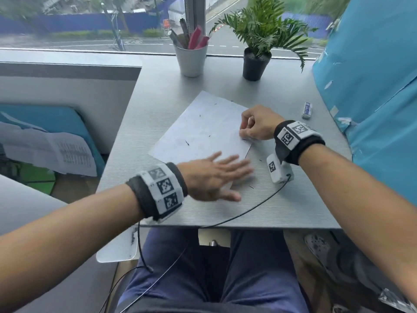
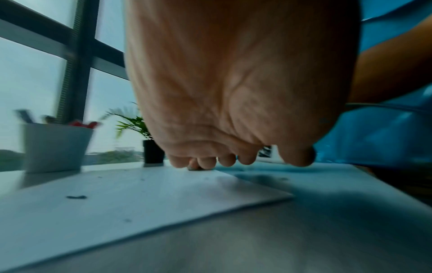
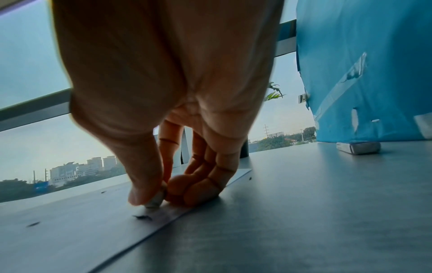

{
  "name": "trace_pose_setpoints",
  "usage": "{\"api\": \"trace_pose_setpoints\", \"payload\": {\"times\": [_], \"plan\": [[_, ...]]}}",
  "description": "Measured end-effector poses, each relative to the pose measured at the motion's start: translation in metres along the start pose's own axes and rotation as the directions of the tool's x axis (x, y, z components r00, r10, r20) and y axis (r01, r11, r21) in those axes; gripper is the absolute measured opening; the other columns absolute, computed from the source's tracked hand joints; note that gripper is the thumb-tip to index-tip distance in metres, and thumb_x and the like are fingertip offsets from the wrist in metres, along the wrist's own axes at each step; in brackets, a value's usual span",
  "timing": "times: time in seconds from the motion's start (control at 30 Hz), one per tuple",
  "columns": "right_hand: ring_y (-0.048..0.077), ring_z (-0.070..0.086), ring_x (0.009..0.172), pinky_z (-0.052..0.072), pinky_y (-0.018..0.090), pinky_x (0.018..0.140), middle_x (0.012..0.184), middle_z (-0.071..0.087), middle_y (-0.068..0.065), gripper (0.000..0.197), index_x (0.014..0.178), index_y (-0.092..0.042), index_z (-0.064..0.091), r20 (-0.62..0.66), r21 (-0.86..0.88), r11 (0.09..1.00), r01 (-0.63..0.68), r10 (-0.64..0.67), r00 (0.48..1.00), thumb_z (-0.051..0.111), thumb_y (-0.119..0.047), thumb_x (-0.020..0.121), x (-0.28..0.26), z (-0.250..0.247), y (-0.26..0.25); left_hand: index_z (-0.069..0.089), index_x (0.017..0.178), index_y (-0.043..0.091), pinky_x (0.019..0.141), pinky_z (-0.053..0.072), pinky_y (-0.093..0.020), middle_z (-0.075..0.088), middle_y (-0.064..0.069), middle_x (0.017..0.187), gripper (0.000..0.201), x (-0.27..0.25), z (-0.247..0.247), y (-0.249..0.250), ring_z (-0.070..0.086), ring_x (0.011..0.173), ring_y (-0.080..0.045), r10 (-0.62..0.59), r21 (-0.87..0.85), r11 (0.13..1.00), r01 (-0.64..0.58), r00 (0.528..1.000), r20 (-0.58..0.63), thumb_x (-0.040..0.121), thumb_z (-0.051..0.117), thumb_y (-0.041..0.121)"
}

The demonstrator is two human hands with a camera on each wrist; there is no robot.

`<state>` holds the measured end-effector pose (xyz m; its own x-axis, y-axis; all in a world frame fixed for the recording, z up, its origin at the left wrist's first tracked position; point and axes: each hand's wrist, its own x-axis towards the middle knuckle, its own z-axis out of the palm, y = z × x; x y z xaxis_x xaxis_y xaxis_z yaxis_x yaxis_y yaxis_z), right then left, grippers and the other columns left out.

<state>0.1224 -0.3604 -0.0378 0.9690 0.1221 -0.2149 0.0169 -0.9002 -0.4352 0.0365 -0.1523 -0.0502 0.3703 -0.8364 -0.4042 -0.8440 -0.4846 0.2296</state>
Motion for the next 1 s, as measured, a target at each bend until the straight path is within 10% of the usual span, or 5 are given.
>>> {"api": "trace_pose_setpoints", "payload": {"times": [0.13,0.33,0.5,0.8,1.0], "plan": [[0.002,0.051,0.062,0.038,0.019,0.055,0.071,0.058,-0.01,0.009,0.08,-0.016,0.069,-0.001,-0.037,0.999,-0.003,0.003,1.0,0.076,-0.021,0.079,0.0,-0.002,-0.001,-0.011,0.158,0.031,0.12,-0.013,-0.043,-0.021,0.01,0.164,0.082,-0.002,0.005,-0.017,-0.022,0.15,-0.012,0.039,-0.07,0.997,-0.034,0.996,0.075,0.093,0.018,0.071],[0.012,0.055,0.072,0.043,0.025,0.069,0.075,0.059,-0.009,0.011,0.074,-0.019,0.067,0.018,-0.025,0.999,-0.038,0.038,0.999,0.077,-0.022,0.077,0.002,-0.003,-0.002,-0.01,0.159,0.024,0.122,-0.007,-0.053,-0.021,-0.004,0.164,0.096,-0.016,-0.012,-0.076,-0.013,0.153,-0.026,-0.438,-0.021,0.899,0.438,0.898,-0.034,0.085,0.017,0.079],[0.013,0.055,0.078,0.039,0.024,0.071,0.075,0.059,-0.009,0.009,0.079,-0.016,0.07,-0.021,-0.038,0.999,-0.033,0.032,0.999,0.078,-0.02,0.077,-0.003,-0.002,-0.007,-0.005,0.159,0.025,0.122,-0.002,-0.048,-0.012,0.002,0.166,0.1,0.013,-0.021,-0.061,-0.008,0.153,-0.016,-0.222,-0.174,0.963,0.205,0.972,-0.083,0.088,0.05,0.069],[0.013,0.054,0.073,0.037,0.018,0.063,0.078,0.055,-0.003,0.007,0.077,-0.011,0.071,-0.096,-0.068,0.992,0.108,-0.114,0.989,0.077,-0.013,0.074,-0.025,0.019,-0.043,-0.017,0.157,0.025,0.122,-0.008,-0.052,-0.023,0.006,0.164,0.133,0.03,-0.022,-0.061,-0.02,0.151,-0.019,-0.373,-0.186,0.909,0.372,0.927,0.03,0.068,0.065,0.081],[0.006,0.056,0.064,0.047,0.023,0.059,0.068,0.057,-0.01,0.008,0.078,-0.014,0.074,0.097,-0.082,0.979,0.188,-0.18,0.979,0.079,-0.016,0.073,-0.052,0.029,-0.053,-0.023,0.155,0.03,0.12,-0.01,-0.052,-0.029,0.007,0.161,0.14,0.036,-0.022,-0.065,-0.024,0.149,-0.02,-0.384,-0.186,0.903,0.387,0.922,0.053,0.061,0.064,0.087]]}}
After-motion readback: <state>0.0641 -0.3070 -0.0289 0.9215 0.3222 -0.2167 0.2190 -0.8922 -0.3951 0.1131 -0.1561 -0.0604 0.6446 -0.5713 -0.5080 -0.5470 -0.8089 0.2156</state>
